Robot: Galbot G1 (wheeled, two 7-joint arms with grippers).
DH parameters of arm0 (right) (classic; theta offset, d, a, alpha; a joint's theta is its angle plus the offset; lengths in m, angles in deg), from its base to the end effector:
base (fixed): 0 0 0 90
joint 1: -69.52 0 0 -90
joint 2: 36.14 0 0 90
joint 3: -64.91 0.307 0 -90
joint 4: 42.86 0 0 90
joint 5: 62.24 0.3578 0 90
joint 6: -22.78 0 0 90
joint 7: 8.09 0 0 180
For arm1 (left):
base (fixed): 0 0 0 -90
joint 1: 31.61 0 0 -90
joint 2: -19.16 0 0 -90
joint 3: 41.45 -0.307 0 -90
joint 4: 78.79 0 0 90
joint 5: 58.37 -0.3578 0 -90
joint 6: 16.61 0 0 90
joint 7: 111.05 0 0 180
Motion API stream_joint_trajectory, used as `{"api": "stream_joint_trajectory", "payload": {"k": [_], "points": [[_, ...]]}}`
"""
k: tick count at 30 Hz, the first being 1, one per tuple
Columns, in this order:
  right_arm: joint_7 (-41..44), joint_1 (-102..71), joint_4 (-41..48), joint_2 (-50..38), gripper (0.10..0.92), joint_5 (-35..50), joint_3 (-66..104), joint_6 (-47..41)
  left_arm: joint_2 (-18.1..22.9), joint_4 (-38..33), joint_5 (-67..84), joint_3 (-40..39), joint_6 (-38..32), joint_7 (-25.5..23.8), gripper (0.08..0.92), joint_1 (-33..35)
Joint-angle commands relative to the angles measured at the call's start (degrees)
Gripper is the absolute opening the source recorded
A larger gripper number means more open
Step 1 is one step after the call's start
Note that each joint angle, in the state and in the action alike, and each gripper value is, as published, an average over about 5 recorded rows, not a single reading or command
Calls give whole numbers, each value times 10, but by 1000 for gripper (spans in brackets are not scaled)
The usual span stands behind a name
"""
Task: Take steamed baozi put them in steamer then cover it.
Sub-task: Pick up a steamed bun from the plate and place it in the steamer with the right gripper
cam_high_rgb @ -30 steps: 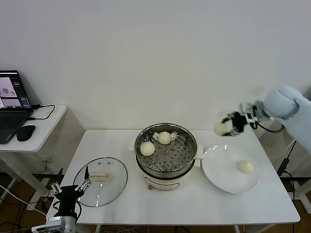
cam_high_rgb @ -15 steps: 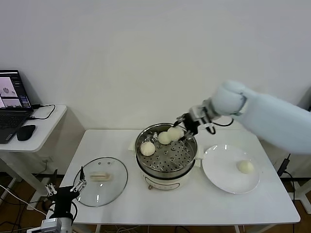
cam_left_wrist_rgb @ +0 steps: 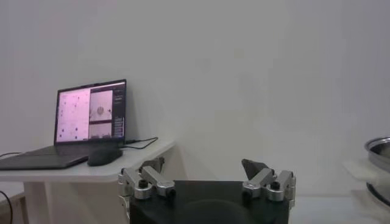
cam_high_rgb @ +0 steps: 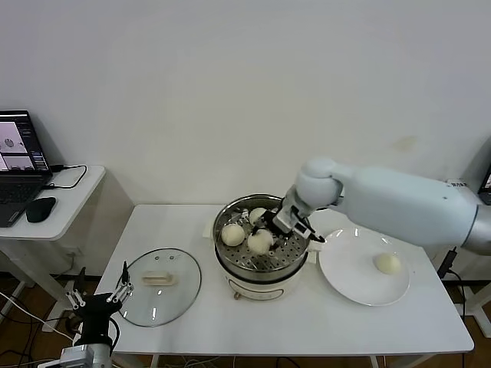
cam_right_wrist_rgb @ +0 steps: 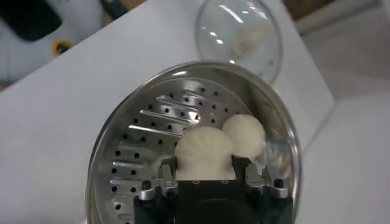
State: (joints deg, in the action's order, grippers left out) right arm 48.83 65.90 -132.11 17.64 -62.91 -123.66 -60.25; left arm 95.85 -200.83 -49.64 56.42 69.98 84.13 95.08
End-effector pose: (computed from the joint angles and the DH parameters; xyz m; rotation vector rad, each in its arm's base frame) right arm 0.4562 0.1012 -0.0823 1.9934 -0.9873 2.0918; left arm 0.1785 0.0674 -0.2633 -0.3875 3.1032 0.1812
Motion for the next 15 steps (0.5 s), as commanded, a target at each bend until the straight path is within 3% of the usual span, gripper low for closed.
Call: {"api": "stream_joint_trajectory", "payload": {"k": [1,15], "points": [[3,7,-10,28,582,-73,-49,110,3,-1,-1,1,-2,0,823,2],[3,6,-36,6,585,-63,-49,121,5,2,-2,-4,-2,1,823,-2]]}}
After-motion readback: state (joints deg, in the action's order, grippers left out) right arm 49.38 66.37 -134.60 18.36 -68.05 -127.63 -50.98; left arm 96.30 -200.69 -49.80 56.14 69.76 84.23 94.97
